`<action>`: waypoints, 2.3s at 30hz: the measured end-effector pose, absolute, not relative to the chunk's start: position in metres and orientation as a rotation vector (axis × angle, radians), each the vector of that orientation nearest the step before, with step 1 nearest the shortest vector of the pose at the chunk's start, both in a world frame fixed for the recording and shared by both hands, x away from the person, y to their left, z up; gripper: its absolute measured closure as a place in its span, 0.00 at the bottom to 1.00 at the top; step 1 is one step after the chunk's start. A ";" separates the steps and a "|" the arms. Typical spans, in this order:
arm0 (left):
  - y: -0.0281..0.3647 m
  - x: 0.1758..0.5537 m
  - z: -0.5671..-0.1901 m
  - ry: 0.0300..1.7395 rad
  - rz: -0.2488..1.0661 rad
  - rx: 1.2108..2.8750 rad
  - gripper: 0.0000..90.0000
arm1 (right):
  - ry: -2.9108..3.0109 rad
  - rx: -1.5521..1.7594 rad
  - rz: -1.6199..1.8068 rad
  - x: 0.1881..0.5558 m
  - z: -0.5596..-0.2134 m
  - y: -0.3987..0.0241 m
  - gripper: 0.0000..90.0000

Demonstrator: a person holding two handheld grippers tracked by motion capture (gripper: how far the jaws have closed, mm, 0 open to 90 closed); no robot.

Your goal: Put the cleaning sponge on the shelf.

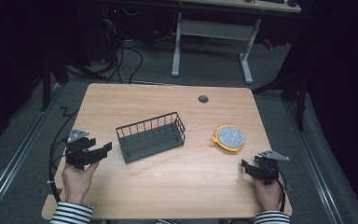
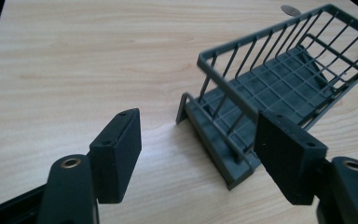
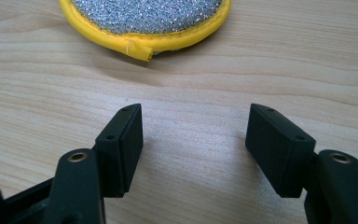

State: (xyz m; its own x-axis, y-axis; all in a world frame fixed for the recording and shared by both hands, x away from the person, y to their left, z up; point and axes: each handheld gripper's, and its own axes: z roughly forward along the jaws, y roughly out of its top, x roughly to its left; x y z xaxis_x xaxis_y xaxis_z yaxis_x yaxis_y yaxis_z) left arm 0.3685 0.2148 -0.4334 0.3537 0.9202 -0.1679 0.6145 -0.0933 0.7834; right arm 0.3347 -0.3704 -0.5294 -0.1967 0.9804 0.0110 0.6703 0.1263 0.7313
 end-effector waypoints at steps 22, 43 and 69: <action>0.177 0.429 -0.421 1.338 0.441 1.983 0.46 | 1.930 1.590 0.860 0.335 -0.529 -0.371 0.40; 0.167 0.450 -0.438 1.362 0.427 2.118 0.74 | 1.927 1.602 0.868 0.334 -0.529 -0.372 0.40; 0.147 0.433 -0.440 1.289 0.407 2.130 0.76 | 1.928 1.601 0.865 0.334 -0.529 -0.372 0.40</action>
State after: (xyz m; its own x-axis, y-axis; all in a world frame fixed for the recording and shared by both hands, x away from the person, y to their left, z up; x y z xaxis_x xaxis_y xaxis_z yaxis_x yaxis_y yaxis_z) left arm 0.4325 0.1472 -0.4401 0.4787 0.8766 -0.0491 0.6894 -0.3407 0.6393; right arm 0.3341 -0.3717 -0.5292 -0.1961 0.9802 0.0280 0.6729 0.1137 0.7310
